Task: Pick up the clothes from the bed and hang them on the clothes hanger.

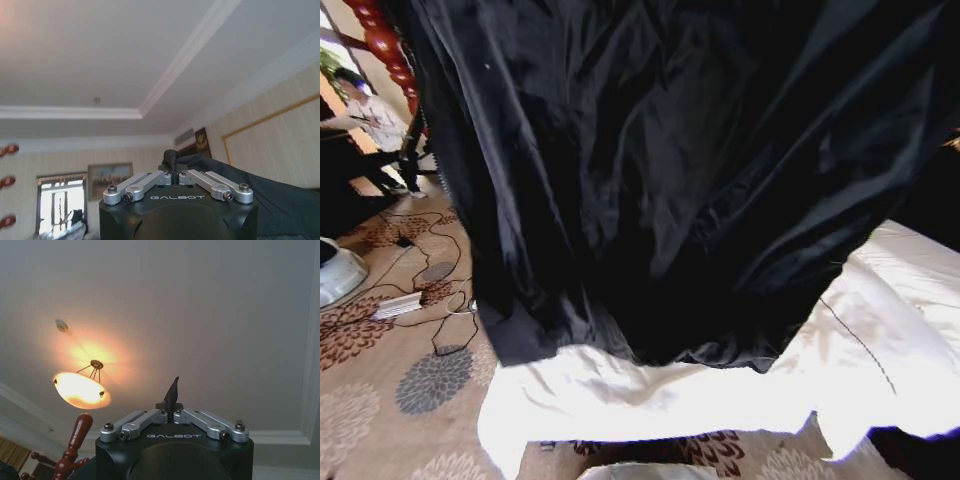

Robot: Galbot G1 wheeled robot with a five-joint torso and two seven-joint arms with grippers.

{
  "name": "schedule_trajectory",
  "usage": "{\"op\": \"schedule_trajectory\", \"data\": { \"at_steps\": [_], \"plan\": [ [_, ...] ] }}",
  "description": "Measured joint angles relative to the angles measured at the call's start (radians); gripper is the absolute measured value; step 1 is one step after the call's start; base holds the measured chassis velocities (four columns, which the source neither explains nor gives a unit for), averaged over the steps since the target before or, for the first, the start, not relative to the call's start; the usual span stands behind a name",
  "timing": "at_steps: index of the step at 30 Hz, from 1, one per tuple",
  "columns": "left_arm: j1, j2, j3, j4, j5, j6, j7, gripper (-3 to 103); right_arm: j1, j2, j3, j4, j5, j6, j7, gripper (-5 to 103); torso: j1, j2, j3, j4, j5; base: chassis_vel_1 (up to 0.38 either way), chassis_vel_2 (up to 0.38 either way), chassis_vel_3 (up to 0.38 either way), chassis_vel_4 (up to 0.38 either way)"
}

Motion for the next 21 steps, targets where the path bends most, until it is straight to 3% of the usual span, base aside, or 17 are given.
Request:
{"op": "schedule_trajectory", "data": {
  "at_steps": [1, 3, 4, 6, 9, 10, 15, 21],
  "plan": [
    [0.0, 0.0, 0.0, 0.0, 0.0, 0.0, 0.0, 2, 0.0, 0.0, 0.0, 0.0, 0.0, 0.0, 0.0, 0, 0.0, 0.0, 0.0, 0.0, 0.0, 0.0, 0.0, 0.0, 0.0],
    [0.098, -0.053, 0.047, -0.002, 0.119, 0.0, -0.001, 2, -0.07, 0.081, -0.067, -0.042, -0.068, 0.031, -0.034, 0, 0.0, 0.0, 0.0, 0.0001, 0.0, 0.0, 0.0, 0.0, 0.0],
    [0.098, -0.053, 0.047, -0.002, 0.119, 0.0, -0.001, 2, -0.07, 0.081, -0.067, -0.042, -0.068, 0.031, -0.034, 0, 0.0, 0.0, 0.0, 0.0001, 0.0, 0.0, 0.0, 0.0, 0.0],
    [0.152, -0.096, 0.091, 0.026, 0.187, -0.013, 0.006, 2, -0.077, 0.176, -0.167, -0.11, -0.14, 0.053, -0.052, 0, 0.0, 0.0, 0.0, -0.0004, 0.0, 0.0, 0.0, 0.0, 0.0],
    [0.178, -0.136, 0.142, 0.109, 0.214, -0.034, 0.006, 2, -0.032, 0.342, -0.344, -0.281, -0.261, 0.095, -0.091, 0, 0.001, 0.0, 0.0, 0.0009, 0.0001, 0.0, 0.0, 0.0, 0.0],
    [0.178, -0.136, 0.142, 0.109, 0.214, -0.034, 0.006, 2, -0.032, 0.342, -0.344, -0.281, -0.261, 0.095, -0.091, 0, 0.001, 0.0, 0.0, 0.0009, 0.0001, 0.0, 0.0, 0.0, 0.0],
    [0.147, -0.129, 0.233, 0.261, 0.294, -0.058, 0.091, 2, 0.056, 0.586, -0.526, -0.503, -0.344, 0.127, -0.11, 0, 0.001, 0.0, 0.0, 0.001, -0.0005, 0.0, 0.0, 0.0, 0.0],
    [0.131, -0.108, 0.22, 0.294, 0.301, -0.061, 0.138, 2, 0.108, 0.658, -0.544, -0.558, -0.356, 0.139, -0.122, 0, 0.0, 0.0, 0.0, 0.0, -0.0003, 0.0, 0.0, 0.0, 0.0]
  ]
}}
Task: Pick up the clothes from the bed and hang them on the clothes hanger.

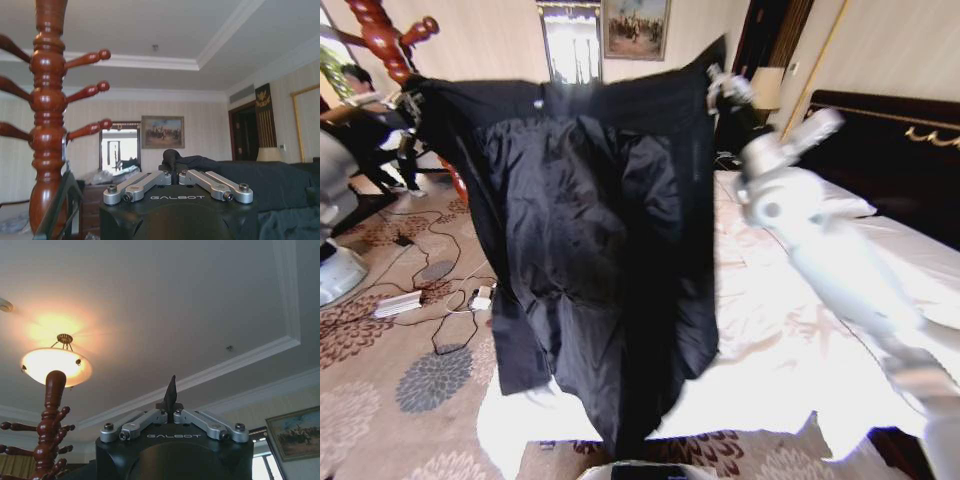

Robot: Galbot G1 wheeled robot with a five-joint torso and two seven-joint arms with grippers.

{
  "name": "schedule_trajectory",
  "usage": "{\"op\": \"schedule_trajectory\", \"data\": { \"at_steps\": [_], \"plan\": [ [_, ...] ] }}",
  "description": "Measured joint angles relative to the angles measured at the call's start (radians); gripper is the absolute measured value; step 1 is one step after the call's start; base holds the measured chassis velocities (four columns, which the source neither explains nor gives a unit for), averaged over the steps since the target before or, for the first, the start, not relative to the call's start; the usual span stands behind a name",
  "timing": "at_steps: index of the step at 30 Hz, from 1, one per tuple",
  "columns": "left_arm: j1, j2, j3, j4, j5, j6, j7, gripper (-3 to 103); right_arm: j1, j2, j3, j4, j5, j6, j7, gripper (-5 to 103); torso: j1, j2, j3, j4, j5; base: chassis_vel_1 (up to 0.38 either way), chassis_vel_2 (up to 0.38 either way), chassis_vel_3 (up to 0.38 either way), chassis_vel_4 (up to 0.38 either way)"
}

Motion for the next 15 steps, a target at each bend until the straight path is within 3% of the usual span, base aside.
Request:
{"op": "schedule_trajectory", "data": {
  "at_steps": [4, 10, 14, 15],
  "plan": [
    [-0.026, 0.016, -0.046, -0.008, -0.025, -0.01, 0.004, 2, 0.021, 0.005, 0.033, 0.018, 0.005, 0.032, -0.046, 0, -0.001, 0.0, 0.0, -0.0002, 0.0004, 0.0, 0.0, 0.0, 0.0],
    [-0.044, 0.033, -0.08, -0.073, -0.053, -0.017, -0.036, 2, 0.015, -0.028, 0.091, 0.106, 0.034, 0.052, -0.038, 0, -0.001, 0.0, 0.0, 0.0007, 0.0006, 0.0, 0.0, 0.0, 0.0],
    [-0.005, -0.036, -0.081, -0.228, -0.052, 0.004, -0.131, 2, -0.109, -0.136, 0.156, 0.276, 0.043, 0.047, 0.034, 0, -0.001, 0.0, 0.0, -0.0003, 0.0009, 0.0, 0.0, 0.0, 0.0],
    [-0.005, -0.036, -0.081, -0.228, -0.052, 0.004, -0.131, 2, -0.109, -0.136, 0.156, 0.276, 0.043, 0.047, 0.034, 0, -0.001, 0.0, 0.0, -0.0003, 0.0009, 0.0, 0.0, 0.0, 0.0]
  ]
}}
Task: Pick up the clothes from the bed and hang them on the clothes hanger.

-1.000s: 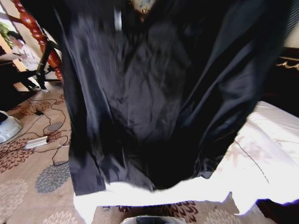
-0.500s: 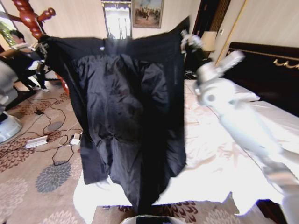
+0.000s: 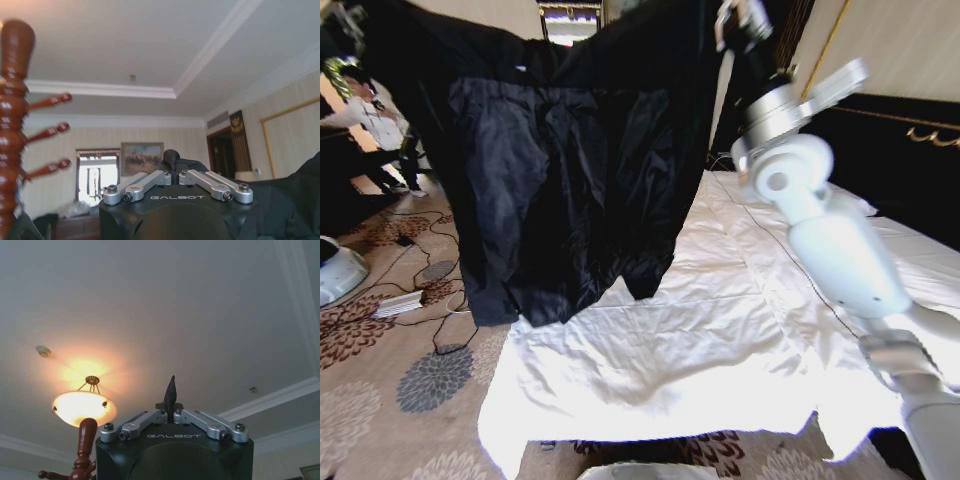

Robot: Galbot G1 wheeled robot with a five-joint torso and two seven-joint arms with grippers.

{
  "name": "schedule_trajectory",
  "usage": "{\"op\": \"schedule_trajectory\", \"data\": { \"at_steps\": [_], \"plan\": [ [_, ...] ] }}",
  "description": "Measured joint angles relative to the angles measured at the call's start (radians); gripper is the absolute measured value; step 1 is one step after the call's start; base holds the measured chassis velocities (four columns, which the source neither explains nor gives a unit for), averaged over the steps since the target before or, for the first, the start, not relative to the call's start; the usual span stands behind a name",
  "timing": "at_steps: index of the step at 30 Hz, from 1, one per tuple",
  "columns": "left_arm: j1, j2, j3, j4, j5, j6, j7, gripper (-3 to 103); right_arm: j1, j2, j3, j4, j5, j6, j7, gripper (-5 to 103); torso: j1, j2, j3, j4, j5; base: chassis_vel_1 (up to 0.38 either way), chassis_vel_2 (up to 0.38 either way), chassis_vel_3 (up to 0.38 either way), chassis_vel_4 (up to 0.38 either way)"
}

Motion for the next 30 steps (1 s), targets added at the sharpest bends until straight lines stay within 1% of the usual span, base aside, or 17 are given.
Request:
{"op": "schedule_trajectory", "data": {
  "at_steps": [2, 4, 5, 6, 10, 11, 14, 15, 18, 19, 21, 24, 25, 27, 28, 29, 30],
  "plan": [
    [0.029, -0.048, 0.005, -0.089, 0.0, 0.023, -0.061, 2, -0.086, -0.071, 0.033, 0.093, 0.003, 0.0, 0.036, 0, 0.0, 0.0, 0.0, 0.0, -0.0003, 0.0, 0.0, 0.0, 0.0],
    [0.036, -0.075, 0.002, -0.143, -0.017, 0.04, -0.1, 2, -0.155, -0.13, 0.073, 0.17, 0.007, 0.002, 0.05, 0, 0.0, 0.0, 0.0, 0.0003, -0.0001, 0.0, 0.0, 0.0, 0.0],
    [0.036, -0.075, 0.002, -0.143, -0.017, 0.04, -0.1, 2, -0.155, -0.13, 0.073, 0.17, 0.007, 0.002, 0.05, 0, 0.0, 0.0, 0.0, 0.0003, -0.0001, 0.0, 0.0, 0.0, 0.0],
    [0.031, -0.082, -0.007, -0.166, -0.036, 0.045, -0.116, 2, -0.181, -0.166, 0.103, 0.213, 0.017, 0.003, 0.056, 0, 0.0, 0.0, 0.0, 0.0002, -0.0001, 0.0, 0.0, 0.0, 0.0],
    [0.018, -0.074, -0.104, -0.215, -0.125, 0.064, -0.145, 2, -0.155, -0.248, 0.178, 0.313, 0.091, -0.003, 0.085, 0, 0.0, 0.0, 0.0, 0.0006, -0.0003, 0.0, 0.0, 0.0, 0.0],
    [0.018, -0.074, -0.104, -0.215, -0.125, 0.064, -0.145, 2, -0.155, -0.248, 0.178, 0.313, 0.091, -0.003, 0.085, 0, 0.0, 0.0, 0.0, 0.0006, -0.0003, 0.0, 0.0, 0.0, 0.0],
    [-0.003, -0.026, -0.249, -0.219, -0.234, 0.079, -0.17, 2, -0.069, -0.313, 0.226, 0.36, 0.167, -0.026, 0.113, 0, 0.0, 0.0, 0.0, 0.0007, -0.0007, 0.0, 0.0, 0.0, 0.0],
    [-0.003, -0.026, -0.249, -0.219, -0.234, 0.079, -0.17, 2, -0.069, -0.313, 0.226, 0.36, 0.167, -0.026, 0.113, 0, 0.0, 0.0, 0.0, 0.0007, -0.0007, 0.0, 0.0, 0.0, 0.0],
    [-0.027, 0.06, -0.376, -0.167, -0.353, 0.101, -0.203, 2, 0.042, -0.364, 0.226, 0.343, 0.248, -0.067, 0.16, 0, 0.0, 0.0, 0.0, 0.0004, -0.0003, 0.0, 0.0, 0.0, 0.0],
    [-0.027, 0.06, -0.376, -0.167, -0.353, 0.101, -0.203, 2, 0.042, -0.364, 0.226, 0.343, 0.248, -0.067, 0.16, 0, 0.0, 0.0, 0.0, 0.0004, -0.0003, 0.0, 0.0, 0.0, 0.0],
    [-0.033, 0.098, -0.394, -0.13, -0.366, 0.117, -0.207, 2, 0.082, -0.358, 0.203, 0.306, 0.257, -0.085, 0.163, 0, 0.0, 0.0, 0.0, 0.0007, -0.0001, 0.0, 0.0, 0.0, 0.0],
    [-0.033, 0.109, -0.365, -0.115, -0.339, 0.133, -0.207, 2, 0.088, -0.333, 0.176, 0.27, 0.25, -0.105, 0.167, 0, 0.0, 0.0, 0.0, 0.0007, -0.0002, 0.0, 0.0, 0.0, 0.0],
    [-0.024, 0.105, -0.345, -0.115, -0.317, 0.142, -0.207, 2, 0.078, -0.317, 0.166, 0.256, 0.238, -0.113, 0.17, 0, 0.0, 0.0, 0.0, 0.0007, -0.0003, 0.0, 0.0, 0.0, 0.0],
    [0.012, 0.075, -0.295, -0.128, -0.257, 0.168, -0.204, 2, 0.031, -0.283, 0.145, 0.23, 0.204, -0.131, 0.178, 0, 0.0, 0.0, 0.0, 0.0005, -0.0004, 0.0, 0.0, 0.0, 0.0],
    [0.038, 0.047, -0.253, -0.14, -0.227, 0.193, -0.203, 2, -0.009, -0.258, 0.127, 0.215, 0.178, -0.144, 0.183, 0, 0.0, 0.0, 0.0, 0.0006, -0.0004, 0.0, 0.0, 0.0, 0.0],
    [0.051, 0.016, -0.195, -0.148, -0.198, 0.214, -0.202, 2, -0.049, -0.234, 0.105, 0.196, 0.146, -0.149, 0.184, 0, 0.0, 0.0, 0.0, 0.0006, -0.0006, 0.0, 0.0, 0.0, 0.0],
    [0.056, -0.021, -0.114, -0.153, -0.157, 0.233, -0.203, 2, -0.098, -0.209, 0.081, 0.17, 0.111, -0.152, 0.183, 0, 0.0, 0.0, 0.0, 0.0009, -0.0008, 0.0, 0.0, 0.0, 0.0]
  ]
}}
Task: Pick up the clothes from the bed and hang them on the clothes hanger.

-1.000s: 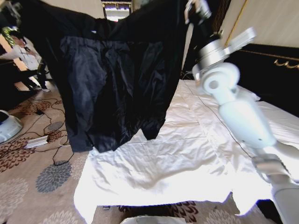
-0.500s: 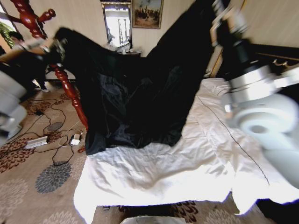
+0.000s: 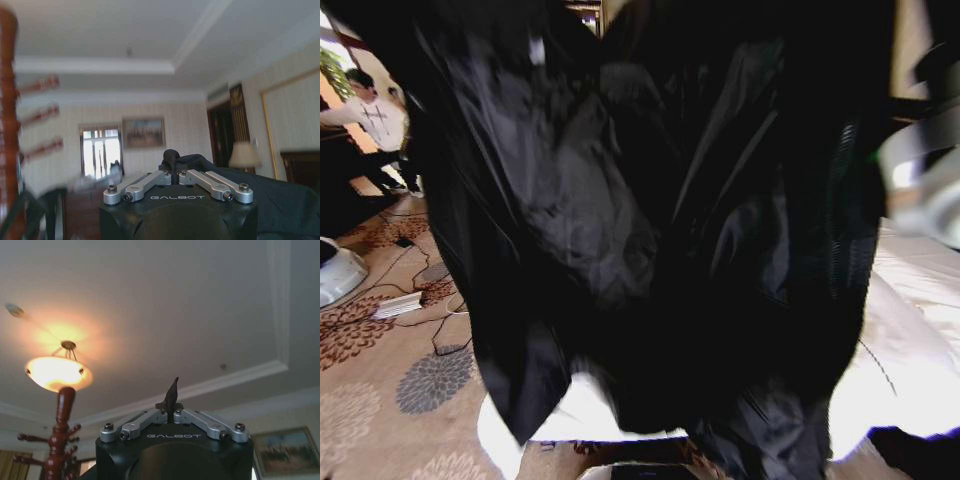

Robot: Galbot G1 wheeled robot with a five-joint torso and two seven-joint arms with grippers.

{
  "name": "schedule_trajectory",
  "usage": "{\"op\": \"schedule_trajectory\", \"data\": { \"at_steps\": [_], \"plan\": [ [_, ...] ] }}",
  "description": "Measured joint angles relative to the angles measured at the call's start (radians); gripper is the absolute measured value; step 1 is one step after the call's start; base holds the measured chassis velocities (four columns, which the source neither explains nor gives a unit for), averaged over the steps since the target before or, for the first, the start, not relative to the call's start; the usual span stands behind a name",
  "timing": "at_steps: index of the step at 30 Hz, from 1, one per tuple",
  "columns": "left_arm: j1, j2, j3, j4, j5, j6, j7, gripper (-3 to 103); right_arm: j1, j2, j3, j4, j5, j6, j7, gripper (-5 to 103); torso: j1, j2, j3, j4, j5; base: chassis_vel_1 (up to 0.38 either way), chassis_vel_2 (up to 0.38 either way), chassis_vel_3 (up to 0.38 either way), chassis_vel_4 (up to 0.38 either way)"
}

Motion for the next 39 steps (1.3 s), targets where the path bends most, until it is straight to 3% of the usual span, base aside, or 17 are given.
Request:
{"op": "schedule_trajectory", "data": {
  "at_steps": [1, 4, 5, 8, 9, 12, 13, 17, 18, 23, 24, 29, 39],
  "plan": [
    [0.0, 0.0, 0.0, 0.0, 0.0, 0.0, 0.0, 2, 0.0, 0.0, 0.0, 0.0, 0.0, 0.0, 0.0, 0, 0.0, 0.0, 0.0, 0.0, 0.0, 0.0, 0.0, 0.0, 0.0],
    [-0.005, -0.12, 0.275, 0.04, 0.185, 0.029, 0.011, 2, -0.153, 0.096, -0.08, -0.107, -0.1, -0.004, -0.005, 0, 0.0, 0.0, 0.0, -0.0005, 0.0006, 0.0, 0.0, 0.0, 0.0],
    [-0.005, -0.12, 0.275, 0.04, 0.185, 0.029, 0.011, 2, -0.153, 0.096, -0.08, -0.107, -0.1, -0.004, -0.005, 0, 0.0, 0.0, 0.0, -0.0005, 0.0006, 0.0, 0.0, 0.0, 0.0],
    [-0.045, -0.274, 0.543, 0.173, 0.356, 0.041, 0.033, 2, -0.224, 0.226, -0.182, -0.274, -0.18, 0.005, -0.017, 0, 0.0, 0.0, 0.0, -0.0006, 0.0005, 0.0, 0.0, 0.0, 0.0],
    [-0.045, -0.274, 0.543, 0.173, 0.356, 0.041, 0.033, 2, -0.224, 0.226, -0.182, -0.274, -0.18, 0.005, -0.017, 0, 0.0, 0.0, 0.0, -0.0006, 0.0005, 0.0, 0.0, 0.0, 0.0],
    [-0.115, -0.417, 0.715, 0.357, 0.489, 0.04, 0.053, 2, -0.224, 0.346, -0.275, -0.477, -0.275, 0.044, -0.066, 0, 0.0, 0.0, 0.0, 0.0001, 0.0002, 0.0, 0.0, 0.0, 0.0],
    [-0.115, -0.417, 0.715, 0.357, 0.489, 0.04, 0.053, 2, -0.224, 0.346, -0.275, -0.477, -0.275, 0.044, -0.066, 0, 0.0, 0.0, 0.0, 0.0001, 0.0002, 0.0, 0.0, 0.0, 0.0],
    [-0.245, -0.567, 0.863, 0.564, 0.553, 0.017, 0.056, 2, -0.187, 0.459, -0.326, -0.726, -0.359, 0.082, -0.131, 0, 0.0, 0.0, 0.0, -0.0011, 0.0005, 0.0, 0.0, 0.0, 0.0],
    [-0.245, -0.567, 0.863, 0.564, 0.553, 0.017, 0.056, 2, -0.187, 0.459, -0.326, -0.726, -0.359, 0.082, -0.131, 0, 0.0, 0.0, 0.0, -0.0011, 0.0005, 0.0, 0.0, 0.0, 0.0],
    [-0.413, -0.812, 0.965, 0.825, 0.597, -0.035, 0.056, 2, -0.131, 0.647, -0.362, -0.951, -0.43, 0.109, -0.174, 0, 0.0, 0.0, 0.0, 0.0001, 0.0005, 0.0, 0.0, 0.0, 0.0],
    [-0.413, -0.812, 0.965, 0.825, 0.597, -0.035, 0.056, 2, -0.131, 0.647, -0.362, -0.951, -0.43, 0.109, -0.174, 0, 0.0, 0.0, 0.0, 0.0001, 0.0005, 0.0, 0.0, 0.0, 0.0],
    [-0.497, -0.983, 0.963, 1.039, 0.657, -0.084, 0.059, 2, -0.121, 0.748, -0.372, -1.117, -0.487, 0.112, -0.18, 0, 0.0, 0.0, 0.0, -0.0006, 0.0005, 0.0, 0.0, 0.0, 0.0],
    [-0.493, -1.081, 0.978, 1.158, 0.692, -0.113, 0.077, -1, -0.156, 0.778, -0.376, -1.153, -0.5, 0.113, -0.173, -2, 0.0, 0.0, 0.0, -0.0005, 0.0003, 0.0, 0.0, 0.0, 0.0]
  ]
}}
